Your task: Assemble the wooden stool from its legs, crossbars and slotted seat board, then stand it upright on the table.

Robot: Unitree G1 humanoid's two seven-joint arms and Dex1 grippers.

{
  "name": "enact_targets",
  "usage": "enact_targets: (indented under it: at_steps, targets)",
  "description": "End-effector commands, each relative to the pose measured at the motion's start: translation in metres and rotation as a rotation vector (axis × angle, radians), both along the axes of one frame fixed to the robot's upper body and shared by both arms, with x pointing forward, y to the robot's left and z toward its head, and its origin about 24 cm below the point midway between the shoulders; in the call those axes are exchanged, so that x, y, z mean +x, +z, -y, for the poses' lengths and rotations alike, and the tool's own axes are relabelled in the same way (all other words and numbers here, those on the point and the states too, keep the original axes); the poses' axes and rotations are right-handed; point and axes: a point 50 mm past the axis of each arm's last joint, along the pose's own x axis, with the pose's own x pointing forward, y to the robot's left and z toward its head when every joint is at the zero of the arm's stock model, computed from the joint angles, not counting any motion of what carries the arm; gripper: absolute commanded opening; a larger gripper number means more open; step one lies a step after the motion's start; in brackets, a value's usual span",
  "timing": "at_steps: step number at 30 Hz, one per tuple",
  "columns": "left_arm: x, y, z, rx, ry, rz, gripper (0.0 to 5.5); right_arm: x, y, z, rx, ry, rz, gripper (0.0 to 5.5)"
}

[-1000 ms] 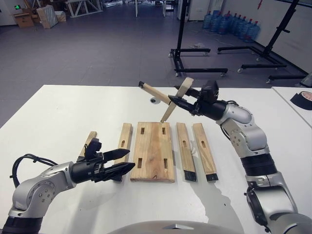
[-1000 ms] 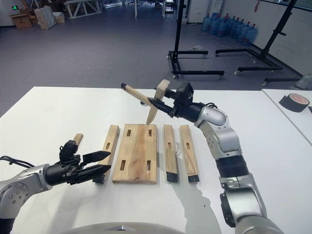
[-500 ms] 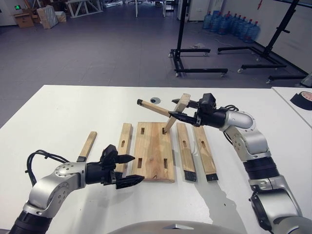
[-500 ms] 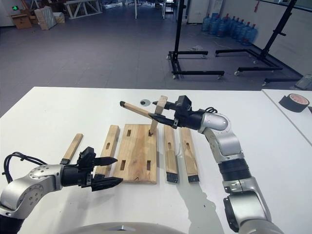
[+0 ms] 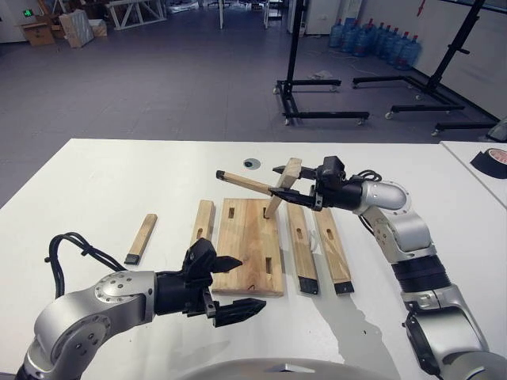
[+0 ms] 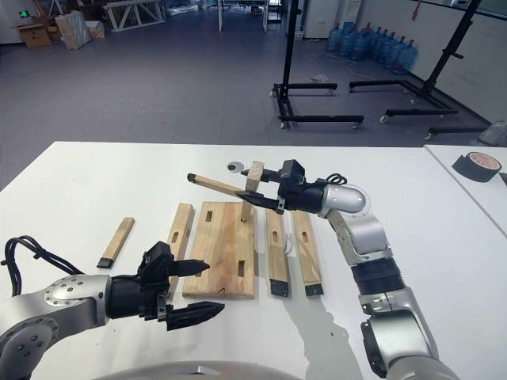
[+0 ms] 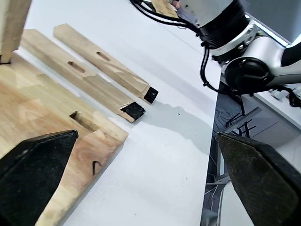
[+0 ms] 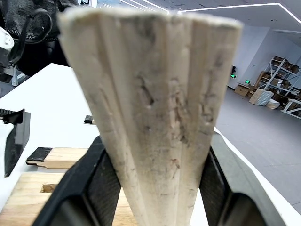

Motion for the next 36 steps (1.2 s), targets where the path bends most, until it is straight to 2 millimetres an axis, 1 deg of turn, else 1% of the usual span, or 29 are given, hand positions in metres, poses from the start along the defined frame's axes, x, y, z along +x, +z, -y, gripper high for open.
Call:
enact_targets:
  at_steps: [1,5,7,10,12,13,14,17,20,24,26,28,32,36]
  targets:
    - [0.001,0.007,0.007,0.03,0.002,0.008,5.4,-0.002,-0.008,0.009,-0.016,0.07,-0.173,2.03]
    - [-0.001,0.015,0.017,0.039,0.004,0.029,5.4,0.002,-0.002,0.017,-0.006,0.121,-0.266,2.03]
    - [-0.003,0.018,0.018,0.062,0.009,0.035,5.4,0.004,0.001,0.02,-0.027,0.133,-0.28,2.03]
    - [0.0,0.02,0.005,0.126,0.043,0.027,5.4,0.011,0.007,0.022,-0.022,0.121,-0.316,2.03]
    - [0.007,0.014,-0.004,0.207,0.086,0.015,5.4,0.016,0.006,0.026,-0.022,0.084,-0.345,2.03]
    - [0.011,0.006,-0.007,0.312,0.103,0.025,5.4,0.016,0.003,0.027,-0.024,0.07,-0.362,2.03]
    - [0.015,0.001,-0.009,0.37,0.118,0.031,5.4,0.016,0.0,0.028,-0.026,0.065,-0.383,2.03]
    - [0.02,-0.009,-0.005,0.411,0.111,0.032,5.4,0.012,-0.012,0.027,-0.045,0.043,-0.416,2.03]
    - [0.019,-0.026,-0.002,0.466,0.088,0.016,5.4,0.006,-0.024,0.021,-0.057,0.025,-0.456,2.03]
    - [0.019,-0.04,0.006,0.463,0.078,0.01,5.4,0.003,-0.04,0.021,-0.092,-0.002,-0.532,2.03]
    - [0.019,-0.044,0.004,0.465,0.079,0.006,5.4,0.004,-0.046,0.021,-0.118,-0.032,-0.546,2.03]
    - [0.02,-0.048,-0.003,0.47,0.081,0.0,5.4,0.004,-0.053,0.021,-0.153,-0.045,-0.55,2.03]
    - [0.02,-0.048,-0.002,0.457,0.073,0.008,5.4,-0.004,-0.057,0.014,-0.182,0.034,-0.581,2.03]
    - [0.021,-0.047,-0.002,0.454,0.069,0.009,5.4,-0.016,-0.073,0.008,-0.309,0.083,-0.58,2.03]
